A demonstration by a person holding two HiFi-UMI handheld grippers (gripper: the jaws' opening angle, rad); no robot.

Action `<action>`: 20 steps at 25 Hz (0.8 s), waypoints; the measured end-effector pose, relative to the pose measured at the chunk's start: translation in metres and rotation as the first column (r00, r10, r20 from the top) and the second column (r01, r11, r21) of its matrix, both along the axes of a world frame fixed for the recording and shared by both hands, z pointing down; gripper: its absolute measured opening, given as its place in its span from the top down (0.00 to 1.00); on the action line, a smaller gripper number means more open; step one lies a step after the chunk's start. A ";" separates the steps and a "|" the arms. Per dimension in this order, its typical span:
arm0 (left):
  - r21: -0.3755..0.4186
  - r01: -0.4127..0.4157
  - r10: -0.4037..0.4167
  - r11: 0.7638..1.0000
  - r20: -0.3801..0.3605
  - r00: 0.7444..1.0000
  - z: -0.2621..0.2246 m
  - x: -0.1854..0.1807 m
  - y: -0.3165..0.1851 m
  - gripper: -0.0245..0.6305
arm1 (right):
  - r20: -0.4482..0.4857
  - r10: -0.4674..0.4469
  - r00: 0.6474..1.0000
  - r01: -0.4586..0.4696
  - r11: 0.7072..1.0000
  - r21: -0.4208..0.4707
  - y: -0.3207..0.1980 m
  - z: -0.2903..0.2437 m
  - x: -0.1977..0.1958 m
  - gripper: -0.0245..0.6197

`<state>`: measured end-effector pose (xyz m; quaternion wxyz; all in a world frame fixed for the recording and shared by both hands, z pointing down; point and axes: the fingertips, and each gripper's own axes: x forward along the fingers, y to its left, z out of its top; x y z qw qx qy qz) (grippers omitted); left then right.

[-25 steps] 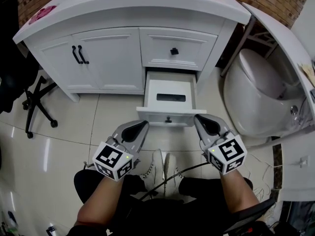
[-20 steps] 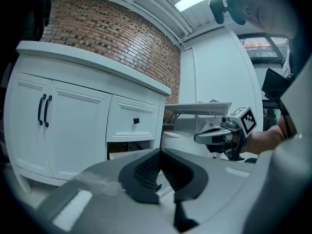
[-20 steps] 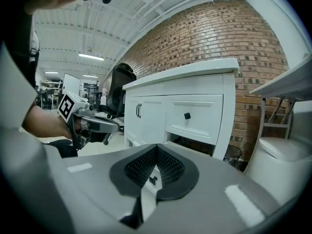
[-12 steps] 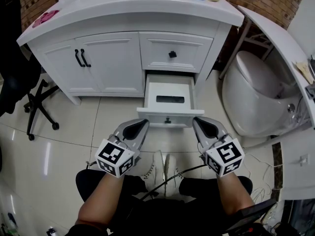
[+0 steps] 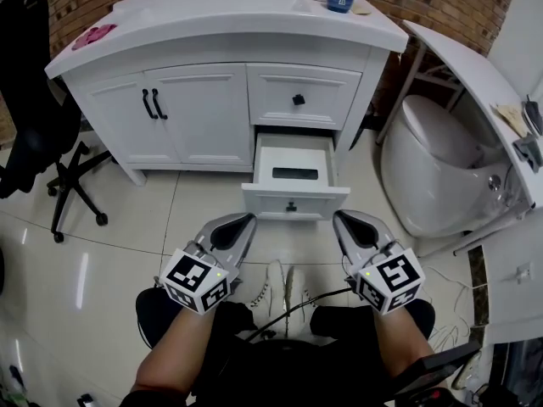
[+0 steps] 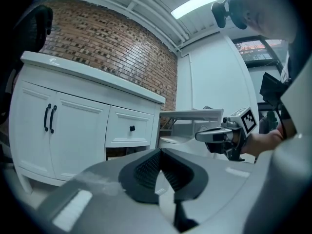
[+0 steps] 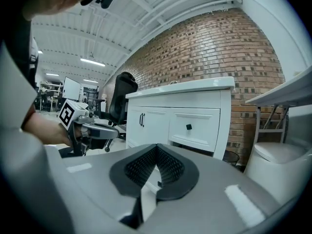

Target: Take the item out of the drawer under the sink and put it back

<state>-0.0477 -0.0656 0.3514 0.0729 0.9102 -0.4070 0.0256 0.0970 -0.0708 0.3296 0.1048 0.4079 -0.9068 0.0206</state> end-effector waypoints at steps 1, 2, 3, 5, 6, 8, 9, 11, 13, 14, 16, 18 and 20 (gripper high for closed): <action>0.003 -0.002 0.002 1.000 0.000 1.000 0.000 0.001 0.006 0.95 | 0.007 0.001 1.000 -0.001 1.000 0.003 0.007 -0.002 0.000 0.95; 0.006 -0.004 0.004 1.000 0.003 1.000 0.000 0.001 0.012 0.95 | 0.012 0.000 1.000 0.000 1.000 0.007 0.014 -0.004 -0.001 0.95; 0.009 -0.005 0.005 1.000 0.007 1.000 0.000 0.001 0.019 0.95 | 0.016 -0.003 1.000 0.003 1.000 0.011 0.022 -0.006 -0.003 0.95; 0.022 -0.008 0.008 1.000 0.013 1.000 -0.003 0.001 0.033 0.95 | 0.018 -0.010 1.000 0.009 1.000 0.017 0.037 -0.006 -0.006 0.95; 0.033 -0.011 0.010 0.999 0.013 1.000 -0.006 0.002 0.039 0.95 | 0.018 -0.012 1.000 0.011 1.000 0.019 0.044 -0.006 -0.007 0.95; 0.054 -0.018 0.017 0.998 0.007 1.000 -0.012 0.004 0.050 0.95 | 0.023 -0.012 1.000 0.011 1.000 0.024 0.055 -0.005 -0.008 0.95; 0.061 -0.022 0.022 0.998 0.002 1.000 -0.014 0.005 0.055 0.95 | 0.027 -0.009 1.000 0.008 1.000 0.025 0.060 -0.004 -0.007 0.95; 0.069 -0.030 0.031 0.997 -0.013 0.999 -0.018 0.005 0.064 0.95 | 0.038 0.000 0.999 -0.001 1.000 0.027 0.068 -0.005 -0.006 0.95; 0.069 -0.027 0.029 0.997 -0.026 0.999 -0.019 0.003 0.069 0.95 | 0.046 0.007 0.999 -0.008 0.999 0.033 0.076 -0.008 -0.006 0.95; 0.068 -0.021 0.023 0.997 -0.022 0.999 -0.018 0.001 0.071 0.95 | 0.047 0.008 0.999 -0.010 0.999 0.035 0.079 -0.008 -0.006 0.95; 0.068 -0.014 0.014 0.998 -0.003 1.000 -0.015 -0.001 0.075 0.95 | 0.048 0.012 0.999 -0.014 0.999 0.036 0.084 -0.007 -0.005 0.95; 0.077 -0.019 0.018 0.997 0.011 1.000 -0.015 0.002 0.079 0.95 | 0.051 0.020 0.999 -0.021 0.999 0.036 0.088 -0.004 -0.003 0.95; 0.089 -0.028 0.027 0.996 0.012 1.000 -0.018 0.005 0.080 0.95 | 0.057 0.028 0.998 -0.030 0.999 0.035 0.089 -0.003 -0.001 0.95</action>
